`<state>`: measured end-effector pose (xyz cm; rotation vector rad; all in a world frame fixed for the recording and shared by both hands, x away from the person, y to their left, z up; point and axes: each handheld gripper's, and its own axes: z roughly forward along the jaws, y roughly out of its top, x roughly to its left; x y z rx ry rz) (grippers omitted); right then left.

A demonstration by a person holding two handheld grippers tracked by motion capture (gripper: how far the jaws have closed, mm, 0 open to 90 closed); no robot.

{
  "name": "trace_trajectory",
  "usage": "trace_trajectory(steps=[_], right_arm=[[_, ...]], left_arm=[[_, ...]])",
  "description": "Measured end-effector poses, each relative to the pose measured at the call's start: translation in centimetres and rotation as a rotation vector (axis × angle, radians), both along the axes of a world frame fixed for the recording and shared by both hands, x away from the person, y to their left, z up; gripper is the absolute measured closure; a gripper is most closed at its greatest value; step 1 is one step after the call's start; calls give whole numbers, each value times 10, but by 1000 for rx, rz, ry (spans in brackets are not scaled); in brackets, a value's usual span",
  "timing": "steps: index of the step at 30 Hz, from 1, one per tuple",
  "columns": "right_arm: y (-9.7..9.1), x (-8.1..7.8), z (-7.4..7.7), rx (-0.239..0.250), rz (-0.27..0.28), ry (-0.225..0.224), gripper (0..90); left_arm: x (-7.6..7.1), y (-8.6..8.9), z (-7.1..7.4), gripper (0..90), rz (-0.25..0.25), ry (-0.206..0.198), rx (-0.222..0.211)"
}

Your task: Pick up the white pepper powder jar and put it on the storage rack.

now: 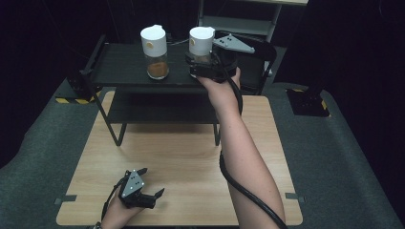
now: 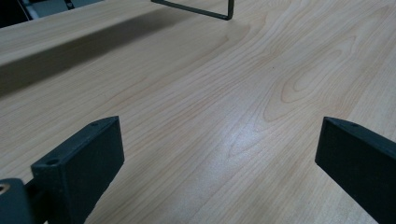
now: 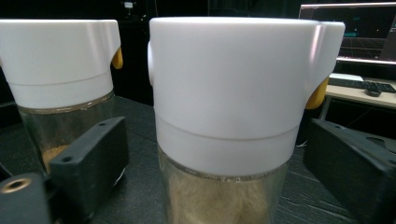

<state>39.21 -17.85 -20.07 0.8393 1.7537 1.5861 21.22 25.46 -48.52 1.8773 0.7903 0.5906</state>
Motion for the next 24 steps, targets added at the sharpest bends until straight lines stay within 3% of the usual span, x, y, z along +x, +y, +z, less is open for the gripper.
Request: trace_trajectory(steps=[4,17,24], right_arm=[[-1,-4,-3,0,-8,-9,0],[-11,-12,-10,8,19,0,0],[-15,-18,-13,-18,43,0,0]], left_arm=[[0,0,0,15,0,2,0],[0,0,0,15,-1,1,-1],[1,0,0,15,-4,1,3]])
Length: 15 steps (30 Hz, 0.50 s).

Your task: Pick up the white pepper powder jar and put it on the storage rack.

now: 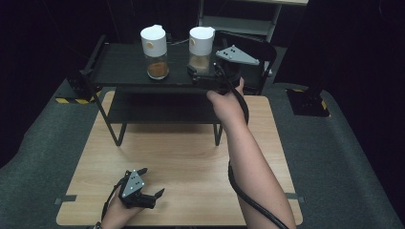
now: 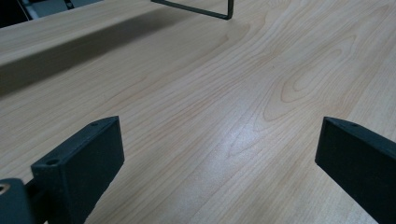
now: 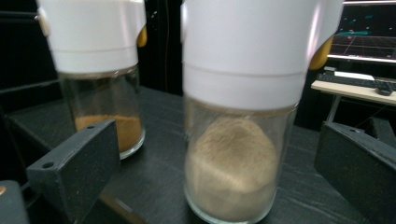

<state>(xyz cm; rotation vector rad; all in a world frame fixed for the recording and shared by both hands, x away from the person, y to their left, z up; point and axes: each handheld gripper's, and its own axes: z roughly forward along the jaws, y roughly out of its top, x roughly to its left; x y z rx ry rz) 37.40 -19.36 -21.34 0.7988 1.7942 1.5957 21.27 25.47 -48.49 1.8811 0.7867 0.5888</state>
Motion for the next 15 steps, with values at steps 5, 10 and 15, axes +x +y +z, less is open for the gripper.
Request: trace_trajectory(steps=[5,10,15], right_arm=[[-1,-8,-4,-4,8,-6,0],[-3,-16,-10,-9,16,-10,0],[-7,-23,-17,-14,31,-10,0]], left_arm=[[0,0,0,15,-1,1,4],[0,-1,1,15,-2,0,8],[0,-1,1,16,-3,2,8]])
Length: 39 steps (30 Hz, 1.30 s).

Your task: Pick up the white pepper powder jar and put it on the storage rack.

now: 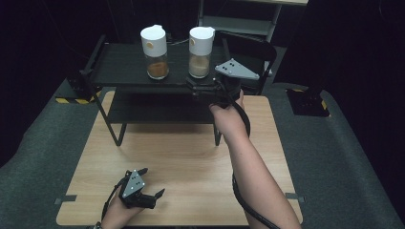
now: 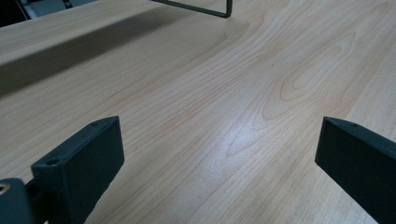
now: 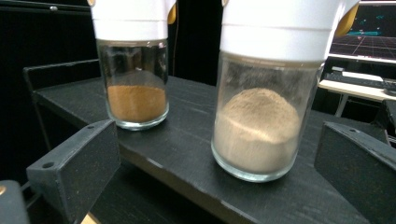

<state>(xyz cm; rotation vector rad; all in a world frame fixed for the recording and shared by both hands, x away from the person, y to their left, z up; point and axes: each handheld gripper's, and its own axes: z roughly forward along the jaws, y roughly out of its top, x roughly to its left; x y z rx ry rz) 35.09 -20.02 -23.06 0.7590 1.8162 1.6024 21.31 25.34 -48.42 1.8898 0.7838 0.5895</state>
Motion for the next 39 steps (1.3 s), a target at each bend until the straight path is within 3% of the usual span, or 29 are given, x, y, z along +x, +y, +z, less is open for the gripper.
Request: trace_trajectory(steps=[7,24,35,39], right_arm=[[-2,-8,-6,-8,5,0,0],[-19,-27,-40,-32,43,16,0],[-37,-43,-76,-83,45,43,0],[-48,-53,-97,-105,39,59,0]], left_arm=[[1,1,0,16,-8,1,-2],[0,-1,1,16,-11,-3,13],[1,-1,1,19,-4,5,10],[3,-1,1,19,0,12,2]])
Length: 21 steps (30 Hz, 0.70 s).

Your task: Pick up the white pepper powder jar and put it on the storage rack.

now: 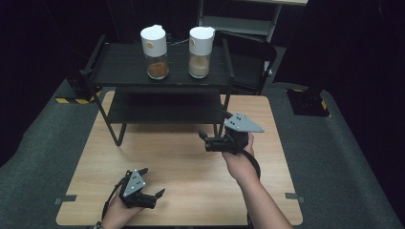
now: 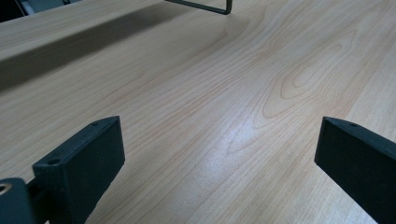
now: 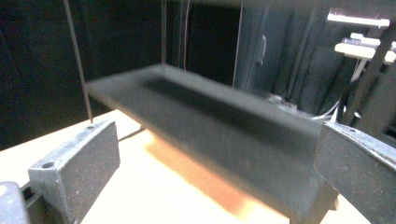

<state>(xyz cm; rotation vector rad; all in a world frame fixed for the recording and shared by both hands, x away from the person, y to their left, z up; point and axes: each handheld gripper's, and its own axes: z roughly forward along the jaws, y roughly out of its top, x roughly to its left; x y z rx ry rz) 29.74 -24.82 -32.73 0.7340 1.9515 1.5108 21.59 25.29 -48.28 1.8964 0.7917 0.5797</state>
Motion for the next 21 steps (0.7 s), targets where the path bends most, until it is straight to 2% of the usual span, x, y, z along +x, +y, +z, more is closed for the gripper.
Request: trace_trajectory(steps=[1,2,5,10,11,12,15,21], right_arm=[[-3,-1,-4,-3,1,4,0],[-9,-5,-14,-15,5,15,0],[-15,-10,-26,-31,7,22,0],[-29,-19,-53,-33,-2,50,0],[-33,-21,-62,-34,-2,62,0],[-33,-21,-62,-34,-2,62,0],[-40,-28,-81,-50,-12,86,0],[-49,-35,-104,-78,-29,126,0]], left_arm=[[1,0,1,19,2,4,2],[1,0,1,19,3,5,2],[1,-1,1,19,2,5,7],[0,-2,1,19,5,0,11],[0,-3,1,19,1,-4,17],[0,-3,1,19,1,-4,17],[-1,-3,1,19,-3,-8,24],[-2,-3,1,18,6,-7,16]])
